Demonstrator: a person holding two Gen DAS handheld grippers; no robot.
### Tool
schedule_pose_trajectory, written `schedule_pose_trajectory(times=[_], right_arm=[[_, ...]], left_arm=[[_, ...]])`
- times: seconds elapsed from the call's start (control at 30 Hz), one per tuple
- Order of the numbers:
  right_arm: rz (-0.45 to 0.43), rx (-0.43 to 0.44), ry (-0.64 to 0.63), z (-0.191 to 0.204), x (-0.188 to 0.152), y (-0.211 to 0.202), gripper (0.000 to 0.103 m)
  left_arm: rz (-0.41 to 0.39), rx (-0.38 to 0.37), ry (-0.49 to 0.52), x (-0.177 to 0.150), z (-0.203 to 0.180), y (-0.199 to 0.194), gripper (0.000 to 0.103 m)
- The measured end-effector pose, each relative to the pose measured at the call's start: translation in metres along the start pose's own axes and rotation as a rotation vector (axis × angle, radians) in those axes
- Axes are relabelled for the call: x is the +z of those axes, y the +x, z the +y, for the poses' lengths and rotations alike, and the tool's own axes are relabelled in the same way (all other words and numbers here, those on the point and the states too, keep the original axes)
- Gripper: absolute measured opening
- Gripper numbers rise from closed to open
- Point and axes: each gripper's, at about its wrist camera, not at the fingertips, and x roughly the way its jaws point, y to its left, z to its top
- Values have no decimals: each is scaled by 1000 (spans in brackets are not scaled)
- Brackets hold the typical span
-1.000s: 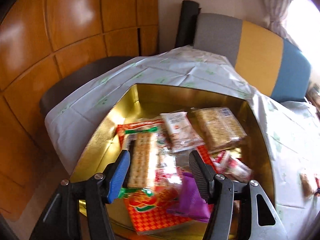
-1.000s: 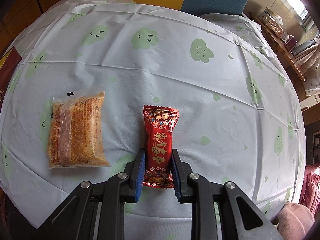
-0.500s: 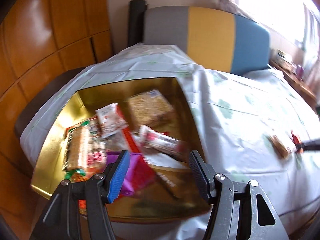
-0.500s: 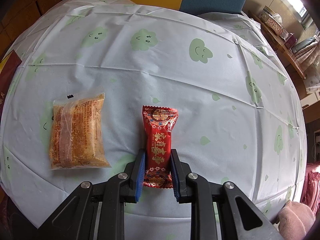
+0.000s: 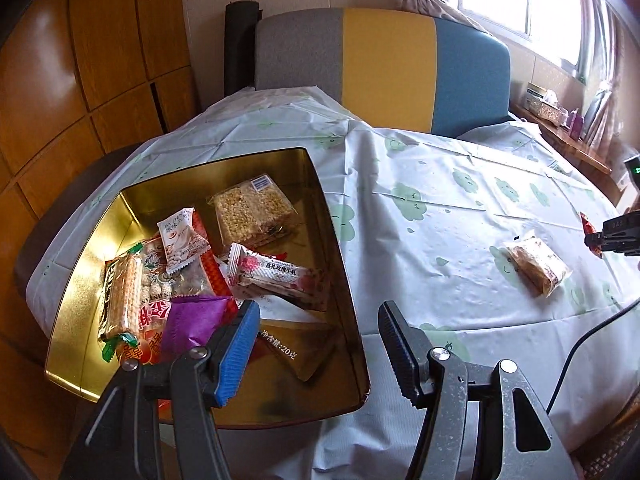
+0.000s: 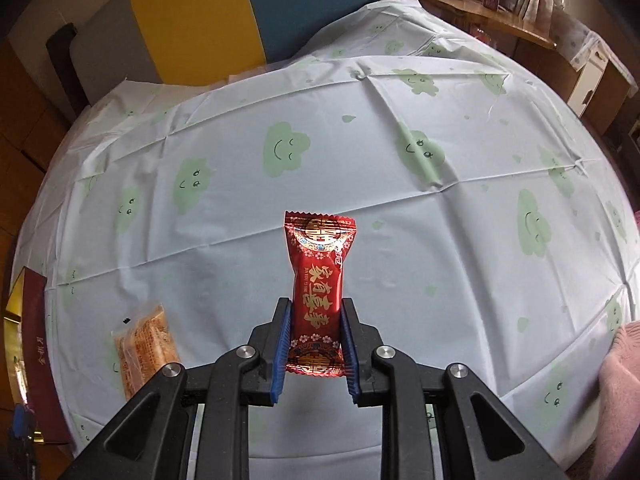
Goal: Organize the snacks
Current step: 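Carry the red candy with the right gripper and drop it into the gold box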
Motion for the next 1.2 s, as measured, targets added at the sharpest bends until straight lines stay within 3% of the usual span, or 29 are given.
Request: schedule_pose_trajectory(times=[0.1, 0.23, 0.57, 0.9, 1.2], right_arm=[[19, 40, -37, 10, -2, 1, 23], [56, 31, -164, 40, -14, 11, 23], [4, 60, -236, 55, -21, 3, 23], [13, 194, -399, 112, -37, -27, 23], [-7, 430, -592, 224, -81, -69, 23]], left_arm=[[-3, 13, -7, -1, 5, -2, 62], [1, 32, -38, -1, 17, -1, 62], [12, 116, -119, -2, 55, -1, 62], [15, 226, -253, -6, 112, 1, 62], [1, 290, -329, -7, 137, -3, 62]])
